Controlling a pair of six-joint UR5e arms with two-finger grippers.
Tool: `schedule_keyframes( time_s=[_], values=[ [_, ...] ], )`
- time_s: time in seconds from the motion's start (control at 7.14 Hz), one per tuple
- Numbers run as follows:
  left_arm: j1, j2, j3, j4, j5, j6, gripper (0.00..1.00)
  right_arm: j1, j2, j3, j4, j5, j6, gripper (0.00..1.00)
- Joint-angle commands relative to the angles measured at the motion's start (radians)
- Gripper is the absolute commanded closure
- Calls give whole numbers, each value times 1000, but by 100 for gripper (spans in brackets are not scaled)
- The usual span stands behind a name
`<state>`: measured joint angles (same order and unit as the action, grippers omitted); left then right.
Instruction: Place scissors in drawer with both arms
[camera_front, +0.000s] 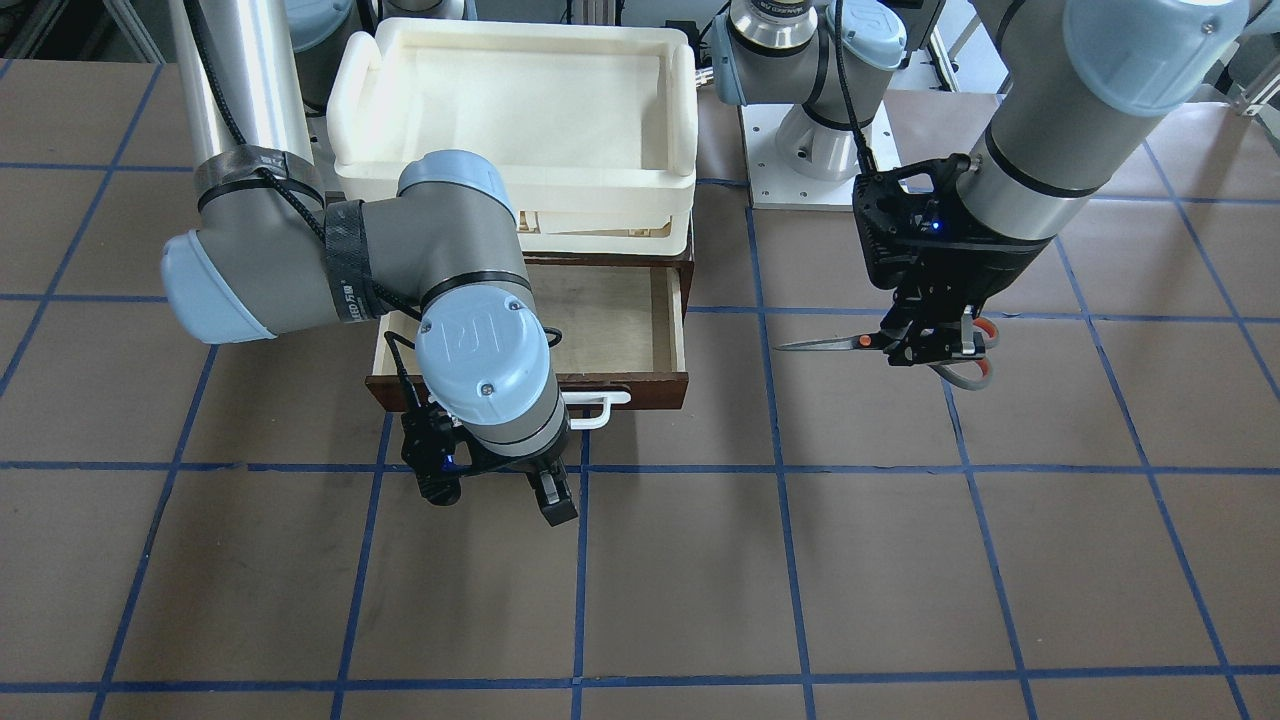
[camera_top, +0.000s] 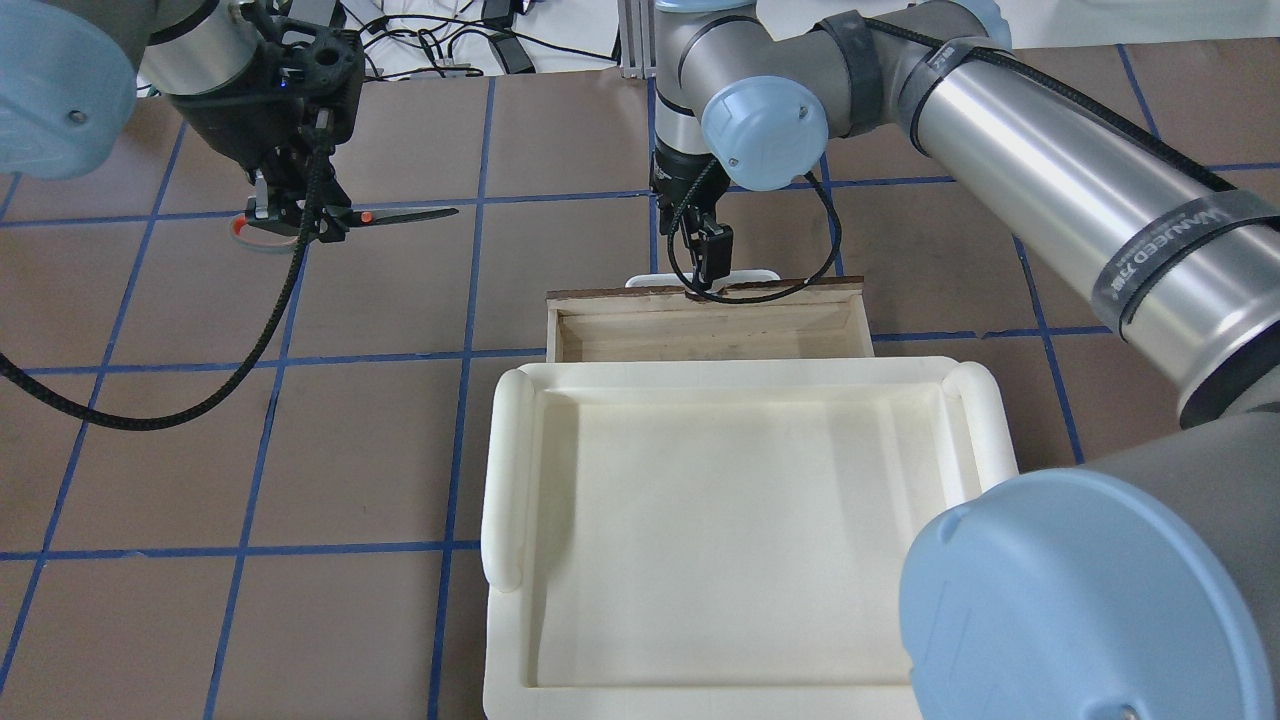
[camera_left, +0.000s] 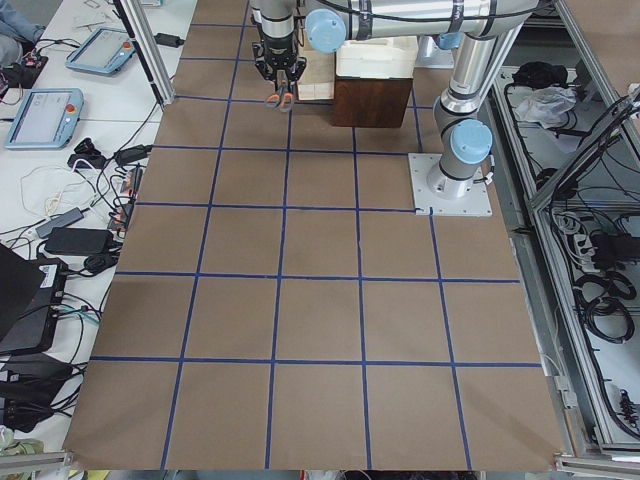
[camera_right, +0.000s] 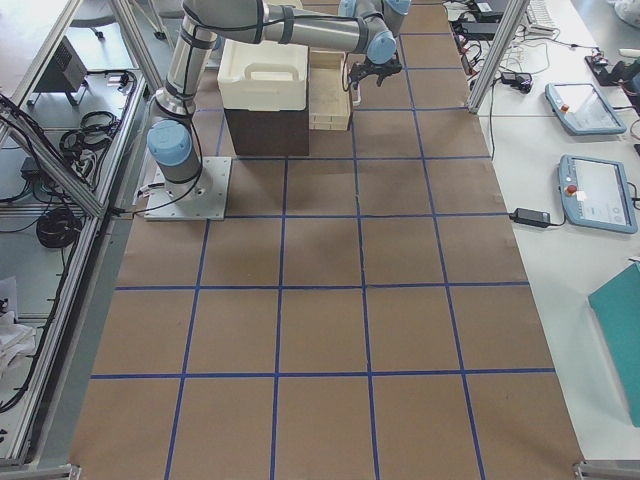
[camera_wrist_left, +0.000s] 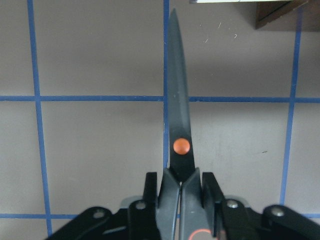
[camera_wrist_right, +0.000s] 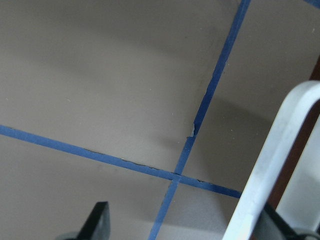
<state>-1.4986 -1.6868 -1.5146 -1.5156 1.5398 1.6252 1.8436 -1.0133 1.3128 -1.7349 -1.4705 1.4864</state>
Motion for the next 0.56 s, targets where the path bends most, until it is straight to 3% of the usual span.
schedule_keyframes(
  time_s=[0.0, 0.42],
  values=[
    [0, 1, -1, 0, -9, -1, 99, -1, 13, -9, -2, 5, -2, 0],
    [0, -1, -2, 0, -10, -1, 99, -1, 33, -40, -6, 6, -2, 0]
  ],
)
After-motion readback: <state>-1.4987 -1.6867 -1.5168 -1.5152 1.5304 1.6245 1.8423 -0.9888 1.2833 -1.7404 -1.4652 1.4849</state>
